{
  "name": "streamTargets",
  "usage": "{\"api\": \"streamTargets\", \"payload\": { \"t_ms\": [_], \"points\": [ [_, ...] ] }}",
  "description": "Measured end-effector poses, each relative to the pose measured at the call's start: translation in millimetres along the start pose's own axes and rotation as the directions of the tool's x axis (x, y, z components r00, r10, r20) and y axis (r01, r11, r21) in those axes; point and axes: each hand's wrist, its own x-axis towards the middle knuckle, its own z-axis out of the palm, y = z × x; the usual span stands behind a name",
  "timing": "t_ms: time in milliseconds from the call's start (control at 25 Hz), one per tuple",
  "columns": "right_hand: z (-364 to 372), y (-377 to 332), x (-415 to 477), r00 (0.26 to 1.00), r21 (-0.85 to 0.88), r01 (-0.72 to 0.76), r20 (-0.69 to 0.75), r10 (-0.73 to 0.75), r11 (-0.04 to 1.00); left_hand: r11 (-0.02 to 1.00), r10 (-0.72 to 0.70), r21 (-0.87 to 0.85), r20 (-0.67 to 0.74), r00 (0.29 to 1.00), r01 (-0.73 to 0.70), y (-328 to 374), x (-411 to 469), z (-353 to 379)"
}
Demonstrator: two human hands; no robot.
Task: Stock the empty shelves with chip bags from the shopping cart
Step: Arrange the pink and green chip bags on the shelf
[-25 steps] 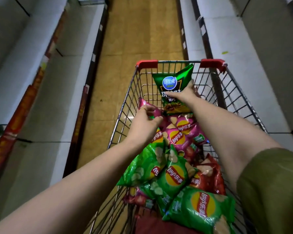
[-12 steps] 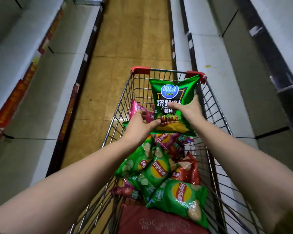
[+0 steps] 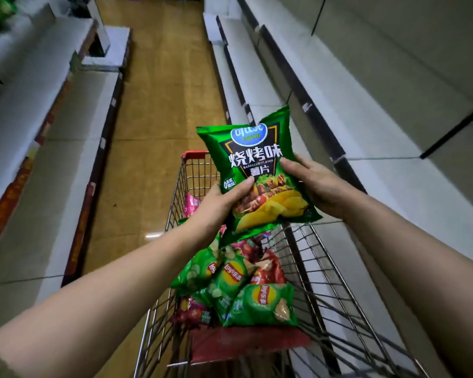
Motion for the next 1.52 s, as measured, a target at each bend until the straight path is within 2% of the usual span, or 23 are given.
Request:
{"api": "streamTargets", "payload": {
  "t_ms": [160, 240, 440, 640, 880, 1040, 1120, 1240, 1440, 1520],
  "points": [
    [2, -27, -58, 0.995, -0.111, 0.058, -0.079, -0.067, 0.992, 0.998, 0.066, 0.013, 0.054, 0.996, -0.067, 33, -27, 18],
    [2, -45, -94, 0.969, -0.143, 0.129, -0.190, -0.155, 0.981, 0.992, 0.118, 0.034, 0.127, 0.985, -0.123, 53, -45, 35],
    [-14, -104, -200, 0.812, -0.216, 0.287, -0.462, -0.357, 0.933, 0.952, 0.272, 0.045, 0.333, 0.903, -0.303, 103, -91, 105],
    [-32, -126, -322, 0.634, -0.330, 0.284, -0.640, -0.435, 0.900, 0.938, 0.276, 0.023, 0.551, 0.787, -0.345, 122, -142, 197],
    [-46, -123, -476, 0.382, -0.304, 0.297, -0.831, -0.404, 0.906, 0.913, 0.189, 0.082, 0.784, 0.591, -0.399, 133, -221, 317],
    [-63, -110, -547, 0.202, -0.234, 0.315, -0.931, -0.305, 0.920, 0.898, 0.077, 0.144, 0.878, 0.472, -0.415, 132, -261, 388],
    [-77, -110, -570, 0.144, -0.194, 0.322, -0.957, -0.251, 0.927, 0.873, 0.039, 0.188, 0.893, 0.449, -0.451, 134, -269, 418],
    [-107, -110, -587, 0.039, -0.150, 0.306, -0.985, -0.170, 0.940, 0.827, 0.020, 0.239, 0.892, 0.451, -0.509, 138, -265, 467],
    [-164, -110, -605, -0.097, -0.085, 0.279, -0.993, -0.059, 0.956, 0.776, -0.062, 0.264, 0.936, 0.347, -0.573, 134, -242, 551],
    [-183, -111, -607, -0.155, -0.082, 0.251, -0.987, -0.043, 0.965, 0.773, -0.042, 0.254, 0.935, 0.353, -0.582, 127, -238, 575]
  ]
}}
